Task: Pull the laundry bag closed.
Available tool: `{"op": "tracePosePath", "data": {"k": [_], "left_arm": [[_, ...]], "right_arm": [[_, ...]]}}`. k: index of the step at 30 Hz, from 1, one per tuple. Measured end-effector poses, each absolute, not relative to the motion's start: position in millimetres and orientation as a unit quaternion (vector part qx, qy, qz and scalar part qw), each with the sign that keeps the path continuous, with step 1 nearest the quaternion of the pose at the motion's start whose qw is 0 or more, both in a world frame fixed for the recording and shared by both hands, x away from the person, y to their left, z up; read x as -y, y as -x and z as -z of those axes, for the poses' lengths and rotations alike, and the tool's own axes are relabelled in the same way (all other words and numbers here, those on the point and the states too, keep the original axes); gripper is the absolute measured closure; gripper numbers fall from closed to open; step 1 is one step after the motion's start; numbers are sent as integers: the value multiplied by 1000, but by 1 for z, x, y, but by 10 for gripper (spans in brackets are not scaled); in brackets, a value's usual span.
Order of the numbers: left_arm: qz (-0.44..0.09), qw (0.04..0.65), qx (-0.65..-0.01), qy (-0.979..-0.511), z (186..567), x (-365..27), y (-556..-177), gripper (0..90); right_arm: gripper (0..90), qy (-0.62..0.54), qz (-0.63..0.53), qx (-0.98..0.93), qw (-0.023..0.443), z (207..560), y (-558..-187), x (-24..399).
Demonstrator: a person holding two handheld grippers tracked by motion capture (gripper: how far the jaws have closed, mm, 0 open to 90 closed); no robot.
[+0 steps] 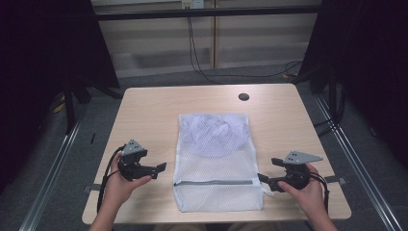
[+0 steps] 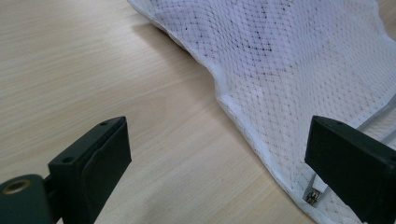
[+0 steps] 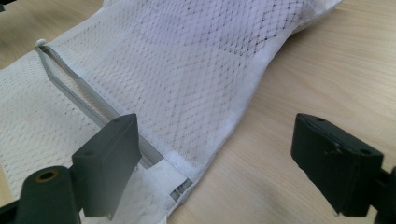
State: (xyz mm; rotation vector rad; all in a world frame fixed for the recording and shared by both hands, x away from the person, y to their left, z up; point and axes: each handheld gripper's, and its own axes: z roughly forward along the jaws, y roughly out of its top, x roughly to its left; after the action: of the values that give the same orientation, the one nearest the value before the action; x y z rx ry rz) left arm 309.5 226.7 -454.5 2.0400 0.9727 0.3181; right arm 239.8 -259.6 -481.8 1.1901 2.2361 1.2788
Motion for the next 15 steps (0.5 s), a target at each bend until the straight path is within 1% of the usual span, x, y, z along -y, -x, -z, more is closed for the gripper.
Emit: {"op": "tracePosePath", "data": {"k": [9,13,14,15], "left_arm": [[-114,410,-380,-821,457,-222,-309,66],[-108,416,-372,-823,457,-221,-309,66],[-108,416,-371,-823,457,-221,-309,66],[-108,417,-371,-823,457,-220,-308,66]], "right_arm": [[155,-410,-447,-783,139,480,-240,249],[156,-405,-450,-784,136,478,-240,242],[156,-405,-453,-785,125,478,-241,236],[156,-400,-450,-789,124,478,-241,232]]}}
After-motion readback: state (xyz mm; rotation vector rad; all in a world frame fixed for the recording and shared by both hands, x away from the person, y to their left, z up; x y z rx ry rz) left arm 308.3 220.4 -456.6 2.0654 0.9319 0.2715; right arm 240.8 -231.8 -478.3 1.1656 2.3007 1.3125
